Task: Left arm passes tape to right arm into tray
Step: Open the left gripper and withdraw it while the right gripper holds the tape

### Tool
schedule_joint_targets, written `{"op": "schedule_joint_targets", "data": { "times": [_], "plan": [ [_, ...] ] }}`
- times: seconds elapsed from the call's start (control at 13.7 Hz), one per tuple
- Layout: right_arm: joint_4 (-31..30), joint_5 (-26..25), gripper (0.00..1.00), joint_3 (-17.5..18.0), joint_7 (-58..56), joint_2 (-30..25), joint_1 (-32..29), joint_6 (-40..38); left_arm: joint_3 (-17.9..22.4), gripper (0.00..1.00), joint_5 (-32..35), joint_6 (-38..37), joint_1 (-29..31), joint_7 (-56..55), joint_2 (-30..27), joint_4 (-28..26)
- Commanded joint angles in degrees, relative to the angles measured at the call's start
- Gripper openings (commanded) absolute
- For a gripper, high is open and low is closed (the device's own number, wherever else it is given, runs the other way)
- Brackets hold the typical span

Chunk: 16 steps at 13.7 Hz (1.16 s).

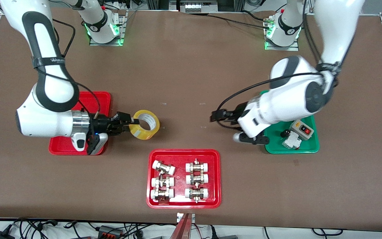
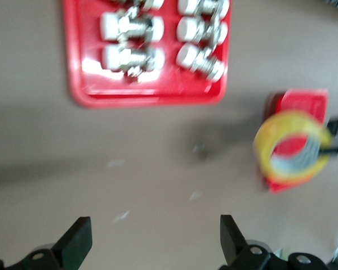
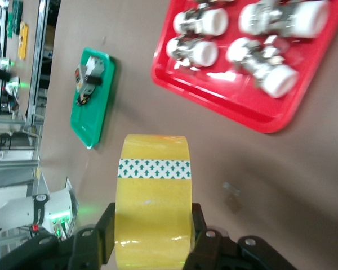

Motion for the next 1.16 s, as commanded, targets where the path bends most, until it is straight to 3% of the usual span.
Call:
{"op": "schedule_joint_targets", "data": {
  "times": [0.0, 0.22, 0.36, 0.58, 0.8, 0.95, 1.09],
  "plan": [
    [0.76, 0.13, 0.27, 0.63, 0.67, 0.11, -3.01, -0.48, -0.8, 1.0, 6.33, -13.19, 4.76, 5.6, -5.52, 0.07],
    [0.94, -1.18, 0.27, 0.54, 3.66, -0.15, -4.77, -0.66, -0.19, 1.0, 12.16, -26.04, 9.85, 13.52, -7.55, 4.47],
    [0.94, -3.11, 0.27, 0.54, 4.54, -0.33, -6.17, -0.92, -0.71, 1.0, 14.87, -29.66, 14.26, 16.24, -8.08, 4.57],
    [0.85, -3.38, 0.27, 0.54, 4.55, -0.33, -11.26, -3.98, -0.89, 1.0, 22.88, -32.75, 14.36, 18.37, -12.03, 2.9],
    [0.33, -4.35, 0.27, 0.54, 4.46, 0.11, -15.4, -6.1, -0.71, 1.0, 22.8, -27.69, 16.37, 18.02, -18.77, -6.37],
    [-0.29, -4.35, 0.27, 0.63, 4.11, 1.07, -18.47, -6.72, -0.8, 1.0, 22.02, -18.56, 16.73, 17.14, -28.34, -20.33],
    [-1.16, -5.48, 0.27, 0.54, 3.93, 1.43, -22.07, -6.81, -0.19, 1.0, 21.92, -17.2, 17.0, 17.31, -28.84, -20.76]
  ]
}}
